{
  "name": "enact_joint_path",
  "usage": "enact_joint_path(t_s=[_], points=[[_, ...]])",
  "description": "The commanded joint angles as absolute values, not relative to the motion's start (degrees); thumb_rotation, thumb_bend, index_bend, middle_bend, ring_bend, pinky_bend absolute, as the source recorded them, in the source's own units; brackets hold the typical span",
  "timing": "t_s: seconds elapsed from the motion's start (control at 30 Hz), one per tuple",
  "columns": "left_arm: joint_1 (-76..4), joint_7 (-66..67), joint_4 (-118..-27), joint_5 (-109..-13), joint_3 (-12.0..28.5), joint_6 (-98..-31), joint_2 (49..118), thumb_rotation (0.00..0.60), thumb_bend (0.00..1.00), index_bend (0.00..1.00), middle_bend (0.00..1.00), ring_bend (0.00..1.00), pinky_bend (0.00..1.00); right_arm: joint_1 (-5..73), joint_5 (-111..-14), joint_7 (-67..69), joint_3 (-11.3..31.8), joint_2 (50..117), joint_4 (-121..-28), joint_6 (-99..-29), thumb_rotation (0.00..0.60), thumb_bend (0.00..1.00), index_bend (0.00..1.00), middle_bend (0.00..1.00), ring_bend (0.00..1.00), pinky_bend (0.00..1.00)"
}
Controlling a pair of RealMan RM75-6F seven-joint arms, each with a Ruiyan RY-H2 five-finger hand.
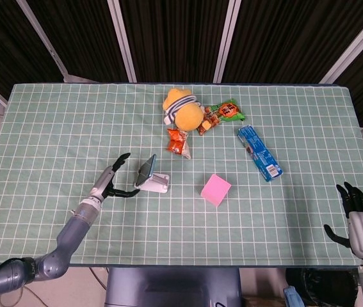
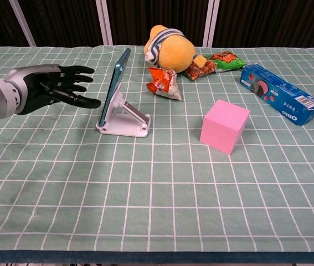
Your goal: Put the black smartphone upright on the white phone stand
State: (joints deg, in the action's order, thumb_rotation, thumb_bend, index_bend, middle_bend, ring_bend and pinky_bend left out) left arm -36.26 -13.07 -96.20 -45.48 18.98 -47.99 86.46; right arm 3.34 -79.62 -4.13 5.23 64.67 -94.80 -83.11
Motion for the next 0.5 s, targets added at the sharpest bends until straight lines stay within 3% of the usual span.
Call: enact_joint_path(t_s=[0.03,0.2,0.5], points=[[-34.97,-13.11,-98.4,-46.79,18.6,-49.33,84.46,0.6,0.16,0.0,0.0,0.0,0.0,3.32,-79.65,-4.13,5.22,64.68,-94.8,-83.14,0.6,0.34,0.0,0.0,0.0,0.12],[-32.42,-7.99,-102.43,-52.98,16.2,-55.95,80.32,0.6,0.16,0.0,0.0,0.0,0.0,3.26,-79.74,-4.1,5.19,64.72,-94.72,-83.26,0.6,0.34,0.0,0.0,0.0,0.12],[-25.04,11.68,-103.49,-72.23,6.73,-74.49,72.74,0.6,0.16,0.0,0.0,0.0,0.0,3.18,-79.9,-4.36,5.13,64.77,-94.71,-83.45,0.6,0.34,0.0,0.0,0.0,0.12]])
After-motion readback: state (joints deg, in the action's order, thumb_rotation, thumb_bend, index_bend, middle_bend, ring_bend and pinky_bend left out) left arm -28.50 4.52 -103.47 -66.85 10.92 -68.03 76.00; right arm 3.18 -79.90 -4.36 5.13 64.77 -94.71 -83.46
